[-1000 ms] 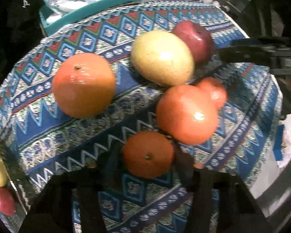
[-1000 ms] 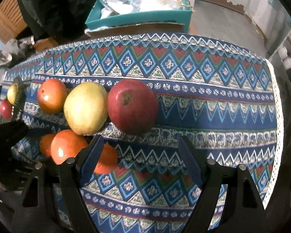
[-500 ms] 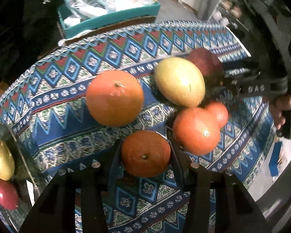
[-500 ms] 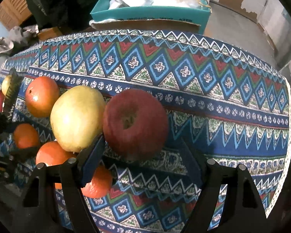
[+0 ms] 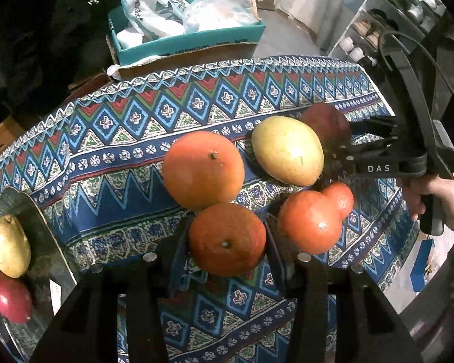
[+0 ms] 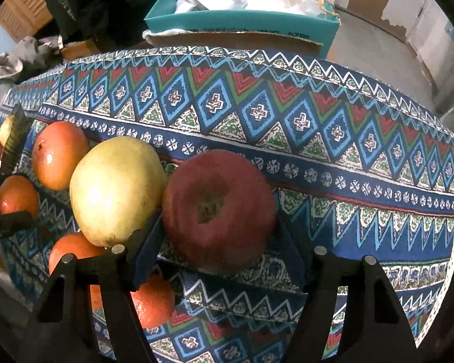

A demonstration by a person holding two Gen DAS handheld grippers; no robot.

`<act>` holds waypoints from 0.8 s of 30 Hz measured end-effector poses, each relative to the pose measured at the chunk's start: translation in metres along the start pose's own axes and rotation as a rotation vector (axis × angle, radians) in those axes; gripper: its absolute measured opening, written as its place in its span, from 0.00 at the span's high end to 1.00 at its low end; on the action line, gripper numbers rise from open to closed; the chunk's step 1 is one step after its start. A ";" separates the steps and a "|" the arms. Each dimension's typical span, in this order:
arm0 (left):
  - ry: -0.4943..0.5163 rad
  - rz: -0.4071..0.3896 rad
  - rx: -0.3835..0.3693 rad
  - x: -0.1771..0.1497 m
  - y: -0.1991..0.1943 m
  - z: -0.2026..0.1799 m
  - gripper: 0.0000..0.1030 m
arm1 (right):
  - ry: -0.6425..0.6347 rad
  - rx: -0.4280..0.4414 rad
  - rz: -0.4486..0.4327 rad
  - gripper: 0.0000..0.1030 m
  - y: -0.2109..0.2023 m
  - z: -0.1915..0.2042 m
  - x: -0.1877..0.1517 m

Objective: Organize fruits
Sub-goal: 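Grasp a large orange with left tool while right tool grasps a red apple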

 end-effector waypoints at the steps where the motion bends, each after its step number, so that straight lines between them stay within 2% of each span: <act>1: -0.003 -0.005 0.001 0.000 -0.002 0.001 0.53 | 0.004 -0.005 -0.002 0.31 -0.002 -0.001 -0.002; 12: -0.010 -0.047 0.010 0.003 -0.021 0.002 0.53 | 0.061 -0.009 -0.085 0.31 -0.045 -0.012 -0.016; 24: -0.015 -0.118 0.028 0.003 -0.057 0.002 0.53 | 0.042 0.006 -0.189 0.31 -0.104 0.017 -0.013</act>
Point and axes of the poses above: each gripper's, at about its wrist camera, not at the fingertips, and y roughly the way its jaws point, z to its left, x to its top, the point moved 5 cm from there along y, roughly the way its jaws point, and after that the axes turned 2 degrees about -x, right-handed, at the moved point
